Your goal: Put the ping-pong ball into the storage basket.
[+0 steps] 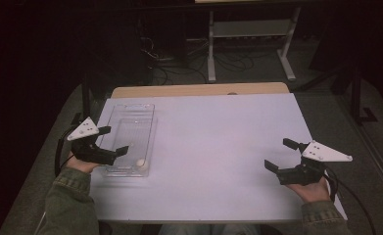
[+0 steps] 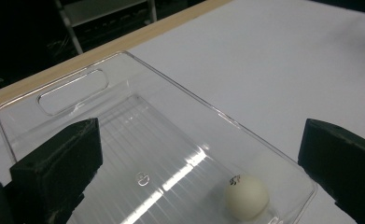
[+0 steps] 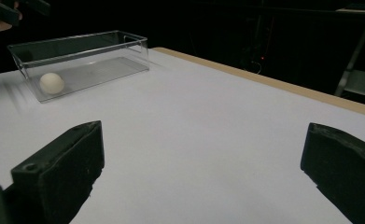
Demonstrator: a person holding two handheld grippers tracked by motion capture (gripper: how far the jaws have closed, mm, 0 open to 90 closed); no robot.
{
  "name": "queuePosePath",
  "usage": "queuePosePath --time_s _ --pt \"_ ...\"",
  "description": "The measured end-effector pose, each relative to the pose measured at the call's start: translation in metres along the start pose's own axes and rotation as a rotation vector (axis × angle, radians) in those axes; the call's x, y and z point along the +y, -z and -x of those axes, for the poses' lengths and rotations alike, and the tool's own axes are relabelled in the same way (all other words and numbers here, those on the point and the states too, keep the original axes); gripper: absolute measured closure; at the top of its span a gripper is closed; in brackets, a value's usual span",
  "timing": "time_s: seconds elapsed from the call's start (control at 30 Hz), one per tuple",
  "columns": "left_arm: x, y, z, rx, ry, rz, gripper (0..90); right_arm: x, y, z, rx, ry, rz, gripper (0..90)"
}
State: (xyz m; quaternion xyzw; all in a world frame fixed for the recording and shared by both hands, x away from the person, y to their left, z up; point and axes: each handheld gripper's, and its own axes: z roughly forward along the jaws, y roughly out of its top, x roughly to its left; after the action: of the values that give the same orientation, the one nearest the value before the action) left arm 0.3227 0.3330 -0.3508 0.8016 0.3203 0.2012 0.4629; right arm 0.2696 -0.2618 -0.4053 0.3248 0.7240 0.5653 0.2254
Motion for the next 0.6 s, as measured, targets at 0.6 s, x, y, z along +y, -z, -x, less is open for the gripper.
queuePosePath --time_s 0.6 --pt "-0.018 0.019 0.004 0.045 0.049 0.18 0.0 0.0 0.0 0.0 -0.002 0.0 0.001 0.0"
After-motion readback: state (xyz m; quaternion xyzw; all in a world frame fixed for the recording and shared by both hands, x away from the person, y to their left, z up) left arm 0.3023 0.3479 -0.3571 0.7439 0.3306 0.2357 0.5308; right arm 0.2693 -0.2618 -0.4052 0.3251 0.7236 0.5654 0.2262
